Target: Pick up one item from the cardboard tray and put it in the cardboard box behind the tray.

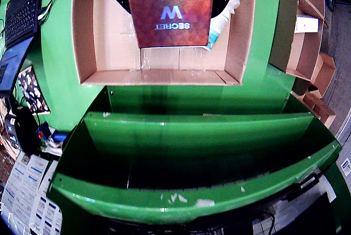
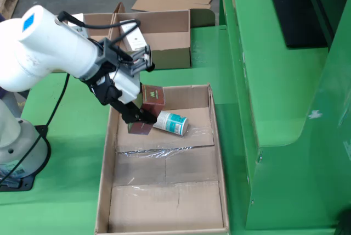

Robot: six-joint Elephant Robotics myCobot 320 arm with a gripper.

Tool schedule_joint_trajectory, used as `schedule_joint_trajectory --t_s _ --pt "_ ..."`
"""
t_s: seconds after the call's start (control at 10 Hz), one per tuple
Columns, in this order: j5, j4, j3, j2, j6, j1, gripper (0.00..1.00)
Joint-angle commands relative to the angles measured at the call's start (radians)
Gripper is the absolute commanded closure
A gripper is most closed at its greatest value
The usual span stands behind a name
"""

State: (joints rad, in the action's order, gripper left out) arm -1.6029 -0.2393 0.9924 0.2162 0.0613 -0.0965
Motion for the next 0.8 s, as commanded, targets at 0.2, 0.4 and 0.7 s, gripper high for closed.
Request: schedule_joint_trajectory --t_s 0.2,0.4,0.7 --pt "0.033 0.182 -0.391 0.144 -0.056 -0.133 1.0" --pt "0.063 0.262 -0.515 0.203 -0.065 -0.207 1.0" --pt "0.074 0.296 -0.578 0.236 -0.076 -0.242 1.0"
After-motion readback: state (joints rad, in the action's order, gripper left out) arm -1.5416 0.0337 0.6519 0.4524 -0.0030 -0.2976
